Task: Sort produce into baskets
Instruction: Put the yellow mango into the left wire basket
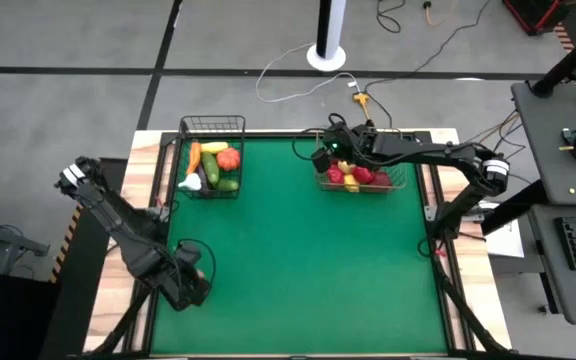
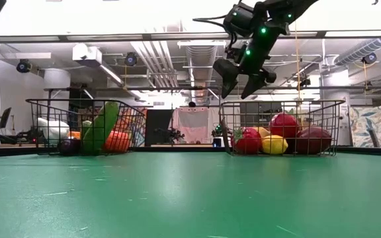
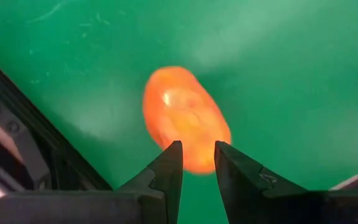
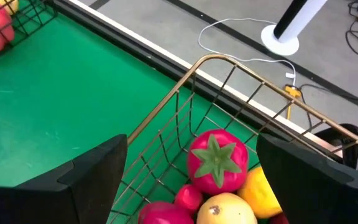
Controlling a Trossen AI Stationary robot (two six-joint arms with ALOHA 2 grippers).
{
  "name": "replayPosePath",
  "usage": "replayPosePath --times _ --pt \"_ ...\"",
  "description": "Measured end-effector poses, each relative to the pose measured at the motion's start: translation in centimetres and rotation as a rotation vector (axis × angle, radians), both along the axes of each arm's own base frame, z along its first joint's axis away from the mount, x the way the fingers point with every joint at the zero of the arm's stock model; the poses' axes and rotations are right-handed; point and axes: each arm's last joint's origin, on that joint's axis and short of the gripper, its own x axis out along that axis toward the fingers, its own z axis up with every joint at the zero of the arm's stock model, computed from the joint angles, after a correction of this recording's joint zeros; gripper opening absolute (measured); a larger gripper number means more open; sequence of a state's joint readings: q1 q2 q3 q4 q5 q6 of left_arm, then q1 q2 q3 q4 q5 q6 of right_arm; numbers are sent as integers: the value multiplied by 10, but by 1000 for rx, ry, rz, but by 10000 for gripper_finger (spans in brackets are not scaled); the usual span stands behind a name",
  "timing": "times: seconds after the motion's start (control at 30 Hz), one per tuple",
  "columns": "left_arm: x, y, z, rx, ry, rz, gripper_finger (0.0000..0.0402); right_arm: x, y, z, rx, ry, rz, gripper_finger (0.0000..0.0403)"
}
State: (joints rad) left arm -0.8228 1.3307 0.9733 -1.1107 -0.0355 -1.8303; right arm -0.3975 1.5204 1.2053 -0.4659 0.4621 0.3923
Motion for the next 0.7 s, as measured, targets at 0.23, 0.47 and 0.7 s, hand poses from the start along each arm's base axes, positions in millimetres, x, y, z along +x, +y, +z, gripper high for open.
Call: replayPosePath --times 0.23,0.47,0.7 --pt "9 -25 17 72 71 37 77 1 1 0 -4 8 15 350" --pt "18 -39 14 128 218 110 111 2 4 0 30 -7 50 350" --pt "26 -49 0 172 249 105 212 5 9 0 29 -11 67 350"
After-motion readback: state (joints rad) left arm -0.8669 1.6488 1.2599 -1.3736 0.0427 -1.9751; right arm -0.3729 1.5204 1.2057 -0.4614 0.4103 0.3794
